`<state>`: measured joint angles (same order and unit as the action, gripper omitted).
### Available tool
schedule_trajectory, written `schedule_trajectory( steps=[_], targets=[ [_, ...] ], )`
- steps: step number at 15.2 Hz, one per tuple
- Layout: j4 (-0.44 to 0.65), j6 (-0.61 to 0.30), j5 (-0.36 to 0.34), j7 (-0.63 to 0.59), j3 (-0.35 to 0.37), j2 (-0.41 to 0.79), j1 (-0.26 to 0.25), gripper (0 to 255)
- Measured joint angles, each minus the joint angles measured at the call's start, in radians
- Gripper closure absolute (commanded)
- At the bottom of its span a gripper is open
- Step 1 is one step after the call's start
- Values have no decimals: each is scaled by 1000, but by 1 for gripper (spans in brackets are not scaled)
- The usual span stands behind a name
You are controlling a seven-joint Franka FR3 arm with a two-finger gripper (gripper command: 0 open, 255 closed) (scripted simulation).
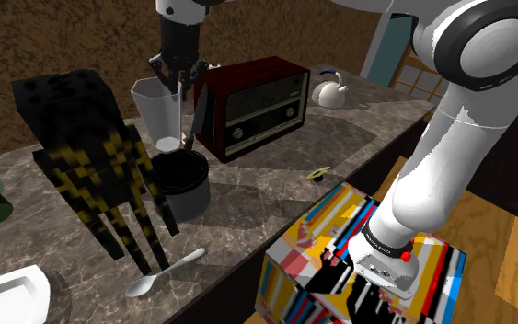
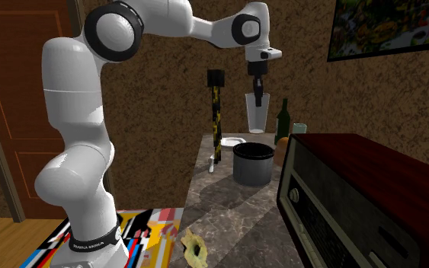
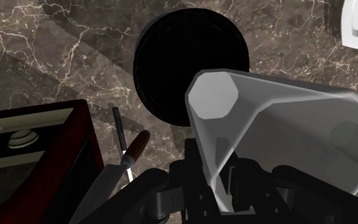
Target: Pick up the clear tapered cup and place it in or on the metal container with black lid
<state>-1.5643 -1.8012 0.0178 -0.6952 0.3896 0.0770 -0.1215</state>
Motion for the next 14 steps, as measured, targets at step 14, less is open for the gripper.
schedule_trajectory(
  steps=[14],
  targets=[
    [-197,-184,8,13,-3,-14,5,255]
  ],
)
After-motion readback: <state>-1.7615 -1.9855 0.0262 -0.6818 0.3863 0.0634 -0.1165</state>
